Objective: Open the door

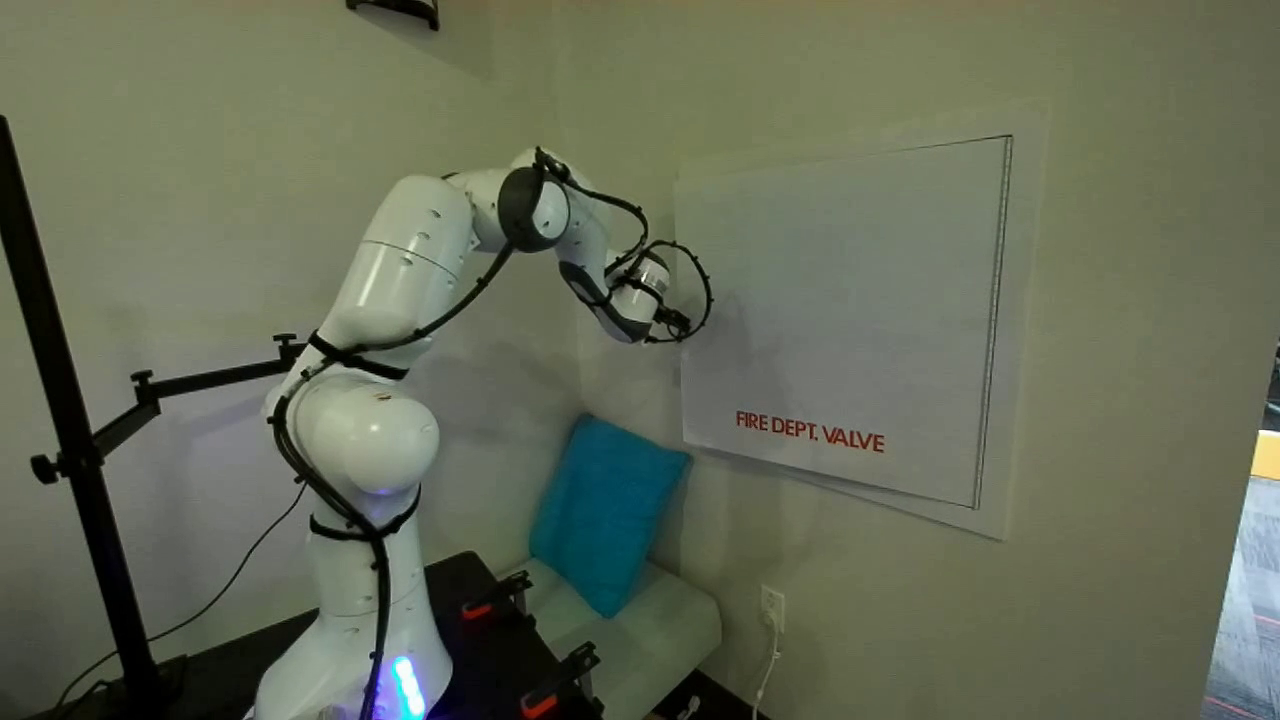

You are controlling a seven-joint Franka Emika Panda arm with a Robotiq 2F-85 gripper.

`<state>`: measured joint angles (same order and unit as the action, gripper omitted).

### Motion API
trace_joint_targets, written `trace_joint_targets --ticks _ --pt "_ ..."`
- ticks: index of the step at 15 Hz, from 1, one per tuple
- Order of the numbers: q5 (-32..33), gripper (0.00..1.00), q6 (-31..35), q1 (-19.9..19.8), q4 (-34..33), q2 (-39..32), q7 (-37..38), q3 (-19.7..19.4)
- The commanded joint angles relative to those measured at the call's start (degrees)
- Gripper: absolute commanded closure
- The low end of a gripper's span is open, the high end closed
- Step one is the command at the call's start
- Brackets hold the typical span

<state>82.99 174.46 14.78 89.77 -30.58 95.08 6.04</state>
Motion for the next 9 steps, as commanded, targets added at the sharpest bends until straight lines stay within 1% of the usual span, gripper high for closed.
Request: trace_joint_targets --ticks 1,2,3,5,6,9 --pt "3.1 0.0 -1.9 1.3 -0.3 0.7 4.5 -1.5" --pt "3.7 0.25 -2.0 1.3 -0.1 1.0 5.4 -1.6" --pt "4.3 0.26 -2.0 1.3 0.0 1.1 6.2 -1.7" --pt "5.6 0.42 -2.2 1.2 0.3 1.5 8.0 -1.9" --pt "6.3 0.51 -2.2 1.2 0.5 1.6 9.0 -2.1" --pt "8.3 0.73 -2.3 1.2 0.7 2.1 11.6 -2.4"
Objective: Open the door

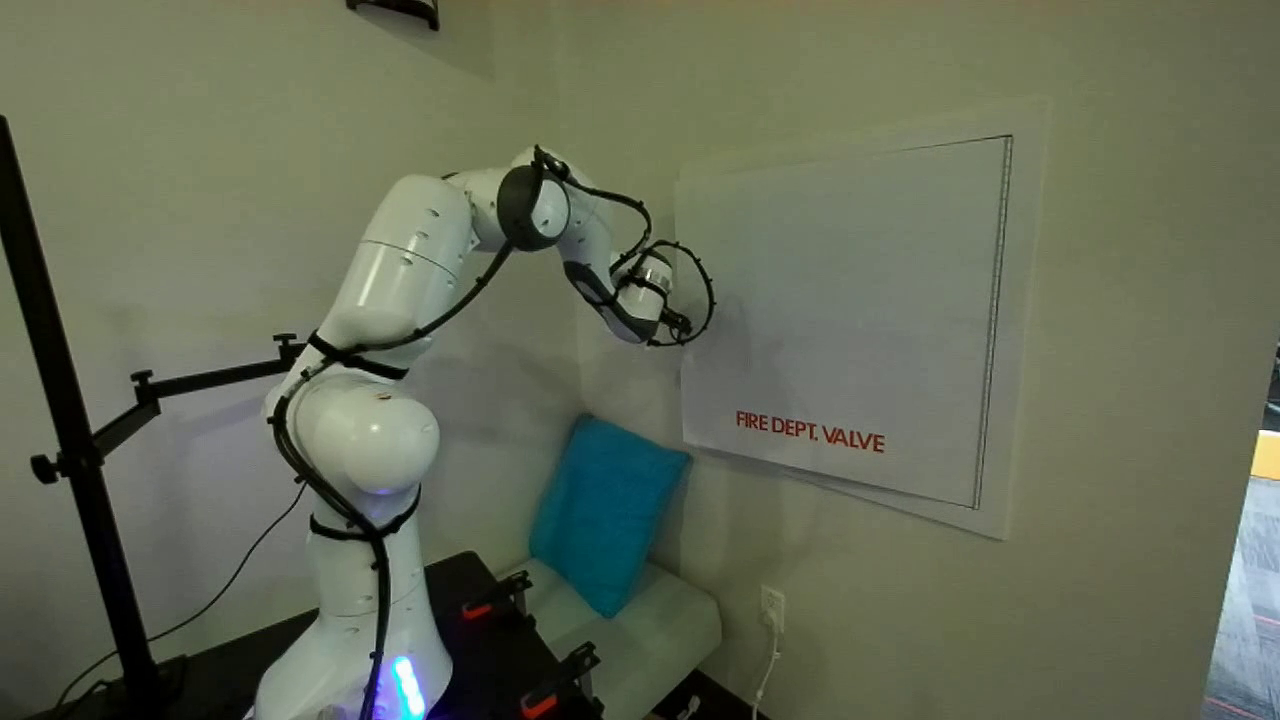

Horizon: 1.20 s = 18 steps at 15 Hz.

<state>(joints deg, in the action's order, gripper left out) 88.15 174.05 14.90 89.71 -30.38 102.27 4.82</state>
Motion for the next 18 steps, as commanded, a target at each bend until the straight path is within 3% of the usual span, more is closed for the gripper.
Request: trace_joint_targets --ticks 1,3,6,18 --pt "4.0 0.81 -1.9 1.1 0.8 2.0 5.2 -1.2" --pt "5.1 0.95 -2.2 1.3 0.9 2.2 6.7 -1.2" --pt "6.5 1.0 -2.7 1.2 1.8 2.9 7.7 -1.1" --pt "15.0 0.97 -1.6 0.5 15.5 15.4 12.5 -0.7"
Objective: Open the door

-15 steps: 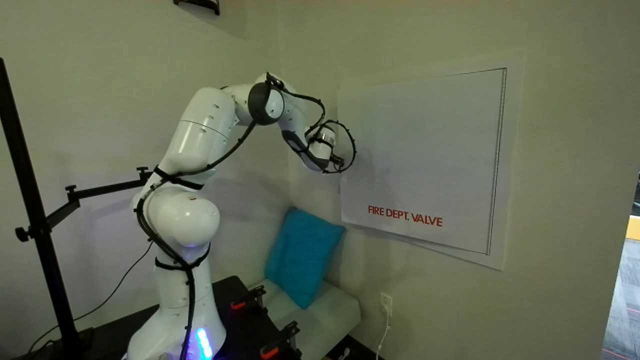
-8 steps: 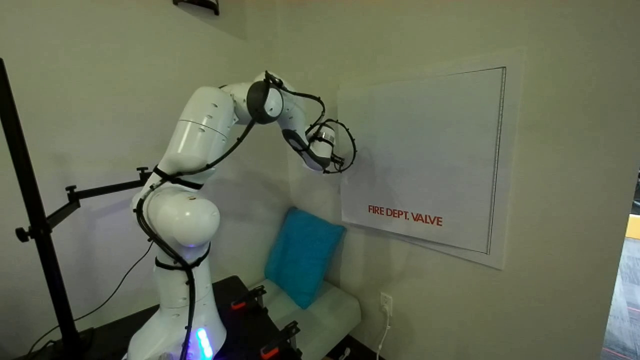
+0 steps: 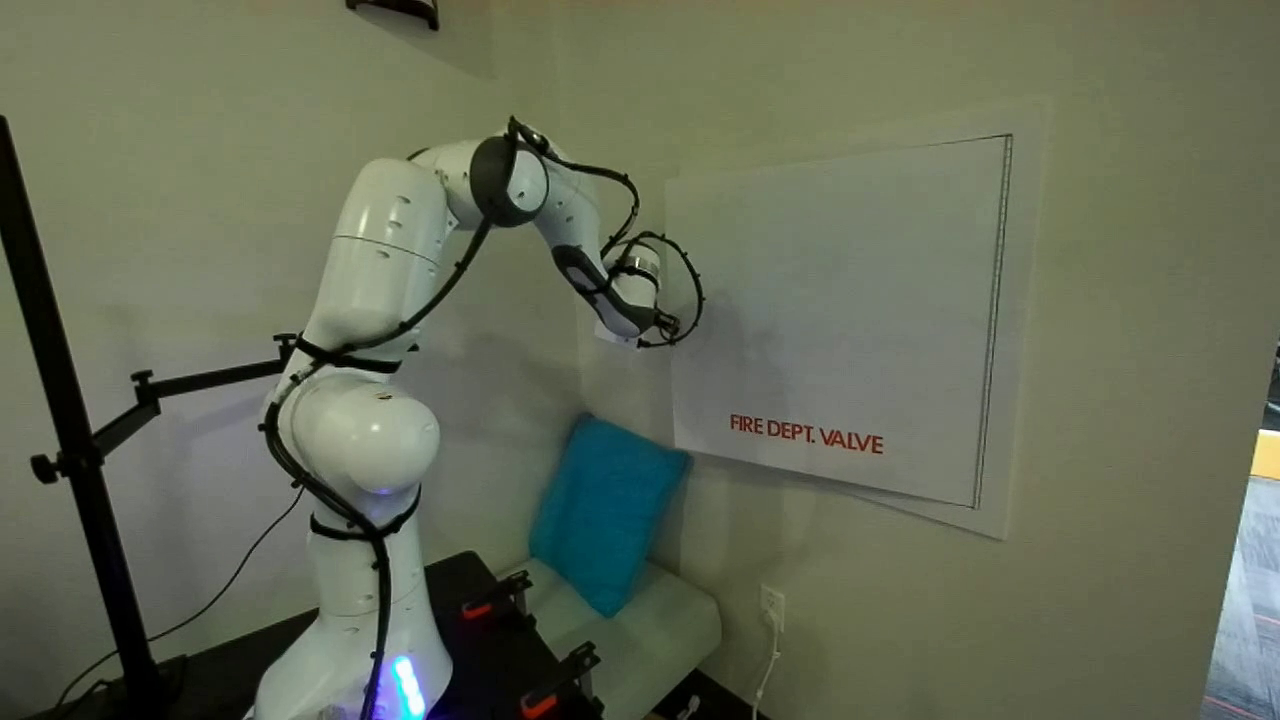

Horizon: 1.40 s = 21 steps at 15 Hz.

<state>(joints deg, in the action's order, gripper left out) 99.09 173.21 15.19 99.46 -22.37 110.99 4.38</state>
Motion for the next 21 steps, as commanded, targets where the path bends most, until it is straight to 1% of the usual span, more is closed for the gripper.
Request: trace_joint_targets --ticks 1,3,6,8,10,12,14,18,21 --pt "6.1 0.97 0.2 -0.2 6.6 8.4 5.5 -0.2" --pt "10.0 0.97 1.9 -1.1 8.6 10.4 8.6 -0.1" --pt "17.7 0.97 6.0 -3.2 9.9 12.9 14.9 0.6" --pt "23.5 0.97 9.2 -5.1 10.0 14.3 19.8 1.8" --pt "29.5 0.97 12.9 -8.3 9.2 15.4 25.3 4.5" --pt "32.9 0.97 15.3 -12.7 8.9 16.3 29.0 8.5" --pt "34.2 0.97 17.1 -18.0 9.2 16.9 30.4 13.3" --pt "33.4 0.97 20.1 -30.4 9.3 16.6 27.9 24.5" --pt "32.3 0.97 21.3 -41.2 10.0 16.4 24.8 34.4"
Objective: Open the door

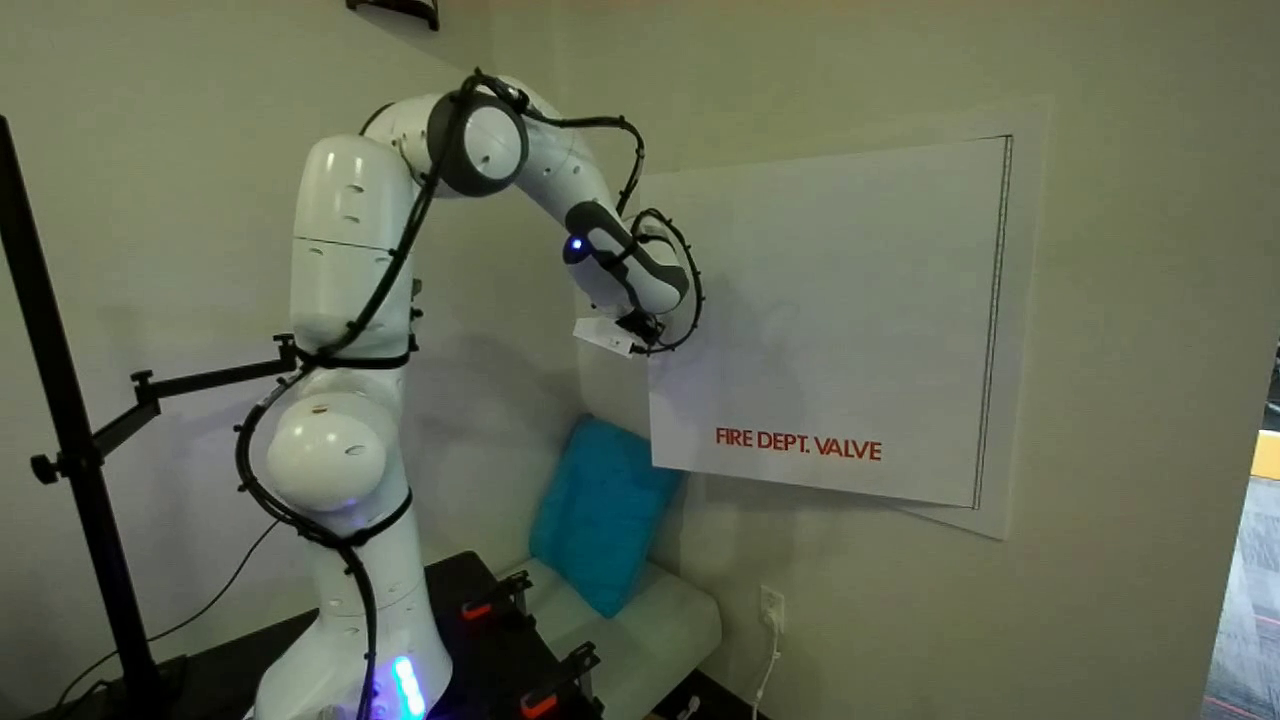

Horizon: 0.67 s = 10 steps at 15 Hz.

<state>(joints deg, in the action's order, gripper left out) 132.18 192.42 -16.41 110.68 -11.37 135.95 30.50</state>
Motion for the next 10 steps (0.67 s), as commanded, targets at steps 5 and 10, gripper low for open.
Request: trace_joint_targets --ticks 5,10 --pt "-1.8 0.97 3.1 -29.9 1.2 3.9 -5.7 27.4" --pt "0.5 0.97 -1.3 -50.8 5.3 -1.8 -9.0 48.9"
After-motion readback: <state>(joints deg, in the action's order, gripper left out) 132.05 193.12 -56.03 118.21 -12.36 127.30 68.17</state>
